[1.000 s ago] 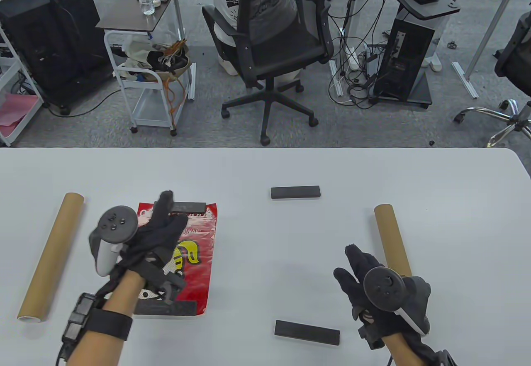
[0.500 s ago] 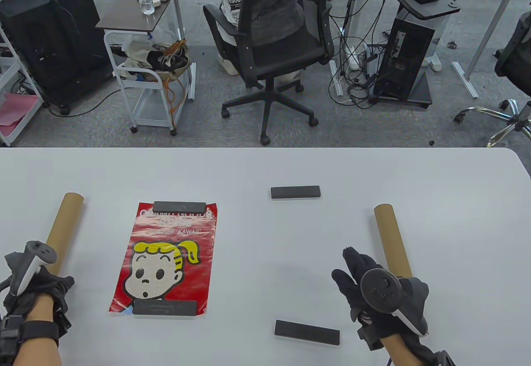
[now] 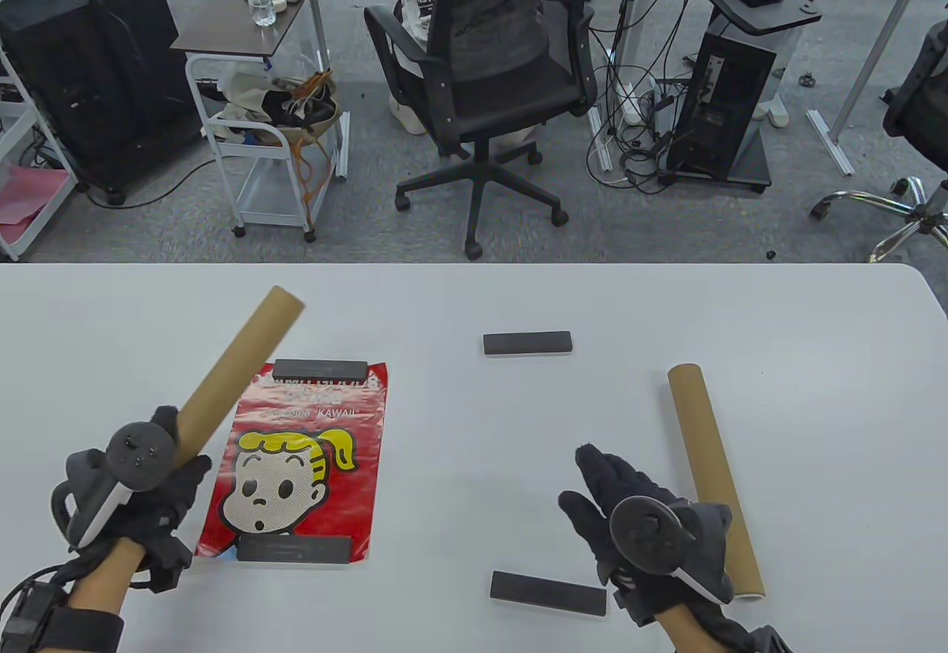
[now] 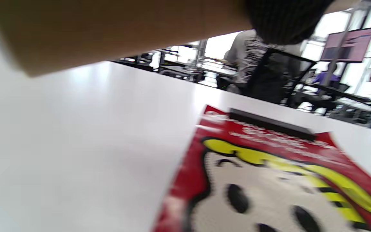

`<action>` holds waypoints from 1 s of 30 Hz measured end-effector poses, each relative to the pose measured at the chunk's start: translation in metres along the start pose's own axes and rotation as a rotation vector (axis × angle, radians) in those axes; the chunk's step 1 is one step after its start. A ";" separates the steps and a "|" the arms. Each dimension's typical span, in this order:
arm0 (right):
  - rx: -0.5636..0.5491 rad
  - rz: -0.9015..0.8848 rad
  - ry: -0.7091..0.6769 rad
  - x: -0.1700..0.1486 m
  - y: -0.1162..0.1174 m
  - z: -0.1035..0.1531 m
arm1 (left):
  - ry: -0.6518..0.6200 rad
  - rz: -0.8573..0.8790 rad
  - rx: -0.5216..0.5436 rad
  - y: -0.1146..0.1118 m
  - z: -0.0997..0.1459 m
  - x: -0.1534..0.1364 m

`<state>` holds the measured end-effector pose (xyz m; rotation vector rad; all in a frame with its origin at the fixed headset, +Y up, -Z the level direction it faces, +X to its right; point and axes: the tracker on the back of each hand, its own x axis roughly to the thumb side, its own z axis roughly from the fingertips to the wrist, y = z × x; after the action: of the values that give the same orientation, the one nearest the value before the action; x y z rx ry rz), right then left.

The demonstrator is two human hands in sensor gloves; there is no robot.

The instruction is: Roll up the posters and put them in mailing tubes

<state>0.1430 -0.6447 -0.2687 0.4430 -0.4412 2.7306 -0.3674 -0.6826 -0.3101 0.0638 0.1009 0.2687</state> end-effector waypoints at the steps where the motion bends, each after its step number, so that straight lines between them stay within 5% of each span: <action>1: 0.005 -0.022 -0.015 0.008 0.000 -0.002 | -0.062 0.023 -0.005 0.003 0.007 0.011; 5: 0.042 -0.105 -0.057 0.037 0.001 -0.015 | -0.284 0.072 0.013 0.008 0.037 0.048; 9: -0.035 -0.285 -0.035 0.055 -0.005 -0.032 | -0.400 0.129 0.006 -0.002 0.058 0.065; 15: -0.079 -0.668 -0.089 0.083 -0.001 -0.053 | -0.478 0.089 -0.008 -0.017 0.066 0.067; 19: -0.141 -0.554 -0.060 0.093 0.003 -0.061 | -0.484 0.113 -0.006 -0.016 0.064 0.061; 23: -0.131 -0.648 0.030 0.094 0.011 -0.067 | -0.479 0.152 0.053 -0.013 0.065 0.059; 30: -0.076 -0.822 -0.021 0.081 0.019 -0.066 | -0.496 0.119 0.043 -0.015 0.065 0.057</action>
<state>0.0474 -0.6163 -0.3044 0.4942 -0.2786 1.9111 -0.3017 -0.6853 -0.2521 0.1775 -0.3914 0.3622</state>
